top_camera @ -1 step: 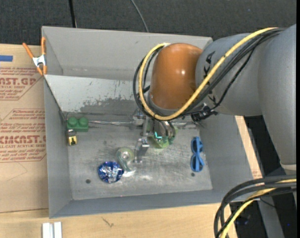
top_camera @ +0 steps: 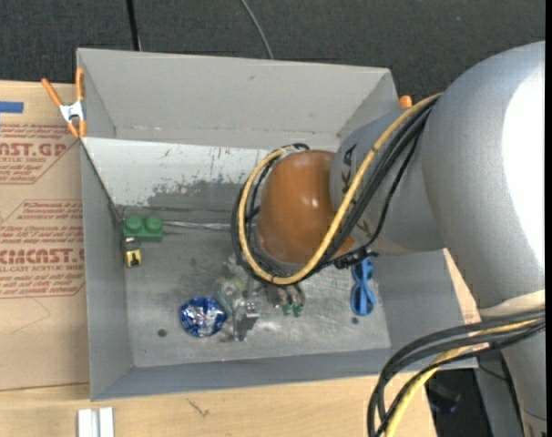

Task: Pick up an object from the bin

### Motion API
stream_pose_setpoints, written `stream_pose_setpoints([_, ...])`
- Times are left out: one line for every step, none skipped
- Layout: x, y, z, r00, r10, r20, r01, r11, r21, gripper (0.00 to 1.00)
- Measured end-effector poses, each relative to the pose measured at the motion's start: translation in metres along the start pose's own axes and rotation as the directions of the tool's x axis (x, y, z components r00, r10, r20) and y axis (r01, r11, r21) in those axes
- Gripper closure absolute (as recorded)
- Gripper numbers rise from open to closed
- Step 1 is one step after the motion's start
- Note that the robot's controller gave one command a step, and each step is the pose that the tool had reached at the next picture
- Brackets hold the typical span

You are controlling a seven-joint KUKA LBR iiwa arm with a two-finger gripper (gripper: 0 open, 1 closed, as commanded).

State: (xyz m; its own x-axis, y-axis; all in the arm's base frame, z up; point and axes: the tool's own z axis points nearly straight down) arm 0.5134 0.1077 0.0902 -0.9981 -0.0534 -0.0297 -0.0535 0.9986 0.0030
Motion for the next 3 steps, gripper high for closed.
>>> stream_pose_setpoints([-0.01,0.032,0.011,0.983,-0.182,0.006,0.182,0.983,-0.001,0.0])
stream_pose_setpoints([-0.001,0.033,0.016,0.982,-0.185,-0.026,0.185,0.983,-0.004,1.0])
stream_pose_setpoints([0.008,0.042,-0.111,0.854,-0.52,-0.02,0.52,0.854,-0.011,1.0])
